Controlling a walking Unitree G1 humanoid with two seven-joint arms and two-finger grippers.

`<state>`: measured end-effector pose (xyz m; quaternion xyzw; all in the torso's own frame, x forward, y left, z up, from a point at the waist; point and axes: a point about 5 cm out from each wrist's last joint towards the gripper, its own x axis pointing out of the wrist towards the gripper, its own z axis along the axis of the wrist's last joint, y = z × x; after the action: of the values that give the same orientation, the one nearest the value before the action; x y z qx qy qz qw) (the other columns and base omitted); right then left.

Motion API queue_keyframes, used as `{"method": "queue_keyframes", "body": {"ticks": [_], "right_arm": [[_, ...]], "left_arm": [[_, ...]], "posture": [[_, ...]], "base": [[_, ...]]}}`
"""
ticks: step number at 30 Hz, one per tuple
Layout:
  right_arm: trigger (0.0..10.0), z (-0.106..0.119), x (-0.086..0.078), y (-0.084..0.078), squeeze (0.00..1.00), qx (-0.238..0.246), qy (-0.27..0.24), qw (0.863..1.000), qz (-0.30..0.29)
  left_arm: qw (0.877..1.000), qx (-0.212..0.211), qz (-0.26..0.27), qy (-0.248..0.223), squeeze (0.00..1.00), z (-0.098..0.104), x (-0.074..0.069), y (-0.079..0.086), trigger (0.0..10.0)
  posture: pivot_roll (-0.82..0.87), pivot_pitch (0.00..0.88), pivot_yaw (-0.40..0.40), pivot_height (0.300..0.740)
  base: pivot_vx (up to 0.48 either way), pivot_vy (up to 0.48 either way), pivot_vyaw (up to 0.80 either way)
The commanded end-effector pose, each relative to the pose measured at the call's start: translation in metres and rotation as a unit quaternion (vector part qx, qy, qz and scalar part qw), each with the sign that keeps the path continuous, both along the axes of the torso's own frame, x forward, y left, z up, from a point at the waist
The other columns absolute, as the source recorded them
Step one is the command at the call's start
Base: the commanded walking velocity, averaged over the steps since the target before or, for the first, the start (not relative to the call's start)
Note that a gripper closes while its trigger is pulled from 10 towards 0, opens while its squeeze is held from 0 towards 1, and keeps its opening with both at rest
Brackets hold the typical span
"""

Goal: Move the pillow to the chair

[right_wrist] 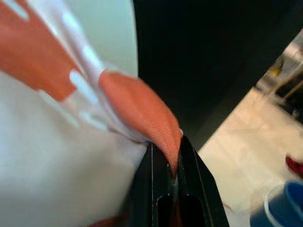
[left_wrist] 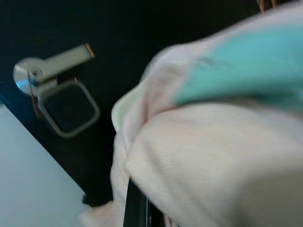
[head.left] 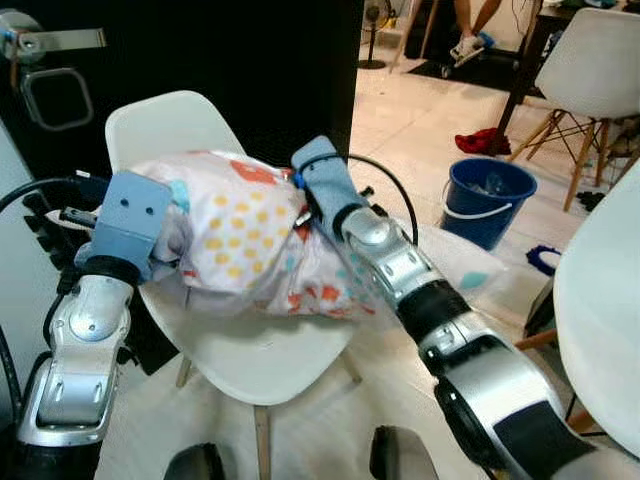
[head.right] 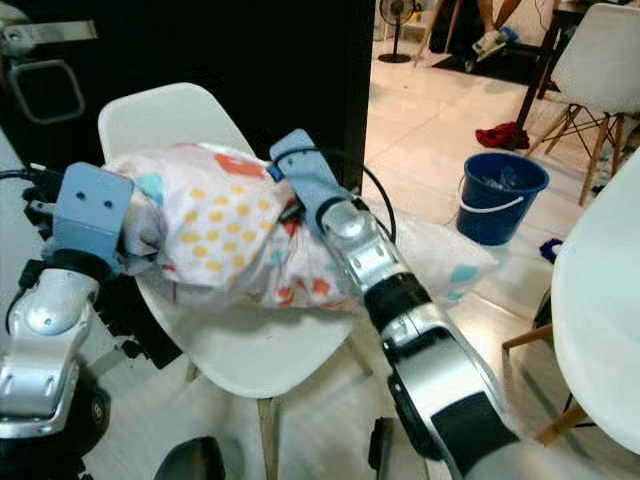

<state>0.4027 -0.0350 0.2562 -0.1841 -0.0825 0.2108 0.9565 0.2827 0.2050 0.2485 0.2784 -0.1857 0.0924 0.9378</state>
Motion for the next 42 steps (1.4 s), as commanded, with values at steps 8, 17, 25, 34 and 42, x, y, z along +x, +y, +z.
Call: {"method": "queue_keyframes", "body": {"ticks": [8,17,25,34,42], "right_arm": [[0.0,0.025,-0.012,0.033,0.0,0.058,-0.077,0.993,0.074],[0.0,0.032,-0.013,0.037,0.0,0.099,-0.09,0.987,0.083],[0.0,-0.029,-0.025,0.049,0.0,0.082,0.002,0.985,0.153],[0.0,-0.072,-0.028,0.039,0.0,0.036,0.078,0.984,0.153],[0.0,-0.099,-0.029,0.031,0.0,-0.034,0.125,0.982,0.138]], "left_arm": [[0.999,0.018,-0.019,-0.039,0.0,0.007,-0.004,-0.02,0.0],[0.994,0.085,0.021,-0.072,0.0,0.023,-0.005,-0.008,0.0],[0.975,0.135,0.04,0.17,0.0,-0.058,-0.016,0.005,1.0],[0.942,0.093,-0.015,0.322,1.0,-0.087,-0.032,-0.004,10.0],[0.852,0.127,-0.206,0.465,1.0,-0.065,-0.048,-0.013,10.0]], "posture": [[0.08,0.028,-0.047,0.509],[0.09,0.024,-0.042,0.509],[0.09,0.026,-0.028,0.509],[0.09,0.016,-0.014,0.509],[0.1,0.011,-0.011,0.509]], "base": [[0.0,0.0,0.0],[0.0,0.0,0.0],[0.0,0.0,0.0],[0.0,0.0,0.0],[0.0,0.0,0.0]]}}
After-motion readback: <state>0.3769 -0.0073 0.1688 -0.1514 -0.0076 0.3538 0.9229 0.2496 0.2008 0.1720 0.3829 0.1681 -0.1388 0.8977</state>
